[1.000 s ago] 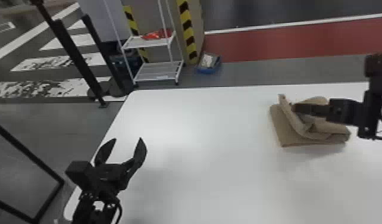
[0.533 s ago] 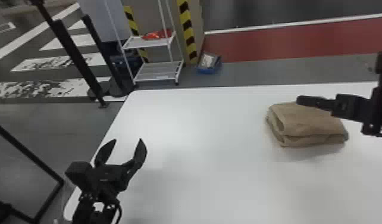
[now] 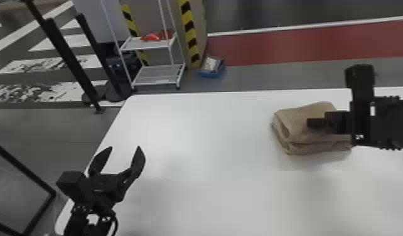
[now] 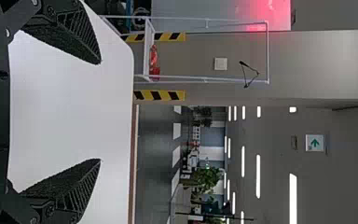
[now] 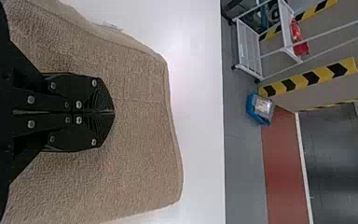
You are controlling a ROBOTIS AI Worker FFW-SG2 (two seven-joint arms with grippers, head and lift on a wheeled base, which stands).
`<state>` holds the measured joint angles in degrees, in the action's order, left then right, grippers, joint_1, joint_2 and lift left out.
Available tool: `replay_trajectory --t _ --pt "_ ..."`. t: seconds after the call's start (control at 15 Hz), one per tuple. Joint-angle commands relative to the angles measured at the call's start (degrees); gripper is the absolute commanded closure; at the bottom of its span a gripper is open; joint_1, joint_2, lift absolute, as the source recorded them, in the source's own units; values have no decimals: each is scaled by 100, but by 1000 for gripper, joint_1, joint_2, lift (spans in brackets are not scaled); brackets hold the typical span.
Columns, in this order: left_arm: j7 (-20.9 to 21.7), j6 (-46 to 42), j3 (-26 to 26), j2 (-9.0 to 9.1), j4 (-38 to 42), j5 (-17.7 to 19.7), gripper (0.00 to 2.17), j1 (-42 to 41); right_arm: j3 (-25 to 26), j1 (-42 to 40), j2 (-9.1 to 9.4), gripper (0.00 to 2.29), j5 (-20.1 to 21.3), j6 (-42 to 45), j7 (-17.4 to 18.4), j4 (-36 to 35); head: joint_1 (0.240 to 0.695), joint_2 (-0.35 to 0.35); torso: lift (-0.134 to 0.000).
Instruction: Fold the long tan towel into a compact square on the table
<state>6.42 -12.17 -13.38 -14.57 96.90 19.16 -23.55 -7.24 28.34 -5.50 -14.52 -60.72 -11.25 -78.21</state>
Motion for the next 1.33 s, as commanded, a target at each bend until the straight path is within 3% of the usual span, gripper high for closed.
replay_trajectory --t 0.0,0.47,0.73,1.0,1.27 --pt "0 0 2 -2 -5 0 147 0 -260 110 93 2108 19 64 -71 166 695 260 -123" --pt "0 0 2 -11 -75 0 147 35 -656 110 383 2108 -7 -77 -361 210 695 341 -123" --pt "0 0 2 -11 -101 9 147 62 -823 40 541 2108 -156 -200 -589 157 695 350 -123" --pt "0 0 -7 -19 -110 9 147 70 -1253 -136 555 2108 -323 -446 -739 -177 695 350 -123" --pt "0 0 -7 -19 -145 9 147 105 -1376 -399 555 2108 -411 -1096 -923 -748 695 350 -123"
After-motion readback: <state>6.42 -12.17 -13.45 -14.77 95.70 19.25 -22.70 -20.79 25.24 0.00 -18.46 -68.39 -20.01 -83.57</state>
